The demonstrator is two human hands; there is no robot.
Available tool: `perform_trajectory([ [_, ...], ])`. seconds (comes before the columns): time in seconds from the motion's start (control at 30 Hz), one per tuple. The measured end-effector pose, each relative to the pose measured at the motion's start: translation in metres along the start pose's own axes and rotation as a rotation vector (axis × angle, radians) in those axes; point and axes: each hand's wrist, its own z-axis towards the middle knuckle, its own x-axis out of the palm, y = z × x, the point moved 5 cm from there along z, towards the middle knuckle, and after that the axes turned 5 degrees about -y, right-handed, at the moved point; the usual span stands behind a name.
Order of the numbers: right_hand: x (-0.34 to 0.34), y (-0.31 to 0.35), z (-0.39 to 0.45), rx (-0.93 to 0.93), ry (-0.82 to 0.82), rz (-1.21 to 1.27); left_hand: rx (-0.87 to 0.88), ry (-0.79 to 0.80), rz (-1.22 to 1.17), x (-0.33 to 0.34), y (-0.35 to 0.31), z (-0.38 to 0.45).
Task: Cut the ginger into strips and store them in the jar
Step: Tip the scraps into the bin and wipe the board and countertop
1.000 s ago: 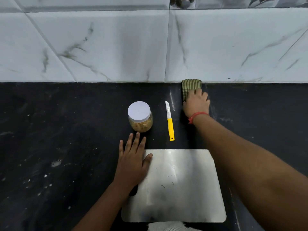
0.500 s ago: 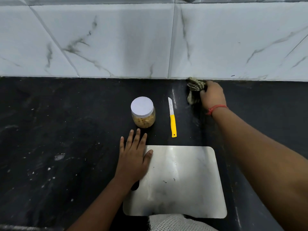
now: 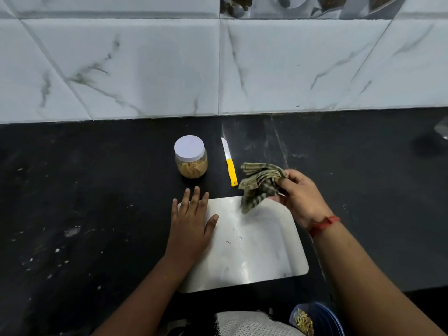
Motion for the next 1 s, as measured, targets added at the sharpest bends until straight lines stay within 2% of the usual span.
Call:
perform_trajectory([
  [0.07,-0.014,-0.012,-0.020,-0.007,-0.051,0.014,0.029,0.005,-0.009,0.002,-0.005,-0.005],
  [0.1,-0.024,-0.018,-0.028,-0.079,-0.109,-0.115,0.051,0.007,-0.010,0.003,-0.008,-0.008],
  [0.2,-0.039,-0.033,-0.051,-0.405,-0.189,-0.900,0.094,0.030,-0.038,0.006,-0.016,-0.015],
  [0.23,-0.037,-0.042,-0.057,-0.463,-0.153,-1.090,0.099,0.049,-0.050,0.008,-0.018,-0.016],
  [0.3,-0.033,-0.060,-0.066,-0.485,-0.054,-1.282,0.105,0.073,-0.062,0.011,-0.022,-0.022],
  [0.37,-0.030,-0.069,-0.069,-0.523,-0.015,-1.344,0.108,0.075,-0.061,0.012,-0.027,-0.027],
  [0.47,-0.022,-0.060,-0.068,-0.615,-0.114,-1.252,0.090,0.078,-0.042,0.011,-0.032,-0.033],
  [0.53,-0.015,-0.056,-0.056,-0.653,-0.144,-1.279,0.064,0.077,-0.029,0.010,-0.037,-0.037],
  [0.7,0.012,-0.084,-0.026,-0.630,0.030,-1.574,0.030,0.090,0.063,0.012,-0.046,-0.043],
  [0.77,0.016,-0.096,-0.026,-0.683,0.101,-1.652,0.026,0.095,0.102,0.013,-0.047,-0.044],
  [0.87,0.013,-0.094,-0.021,-0.725,0.193,-1.675,0.003,0.096,0.132,0.016,-0.040,-0.044],
  [1.0,0.011,-0.099,-0.025,-0.683,0.182,-1.664,-0.044,0.113,0.145,0.021,-0.032,-0.048],
])
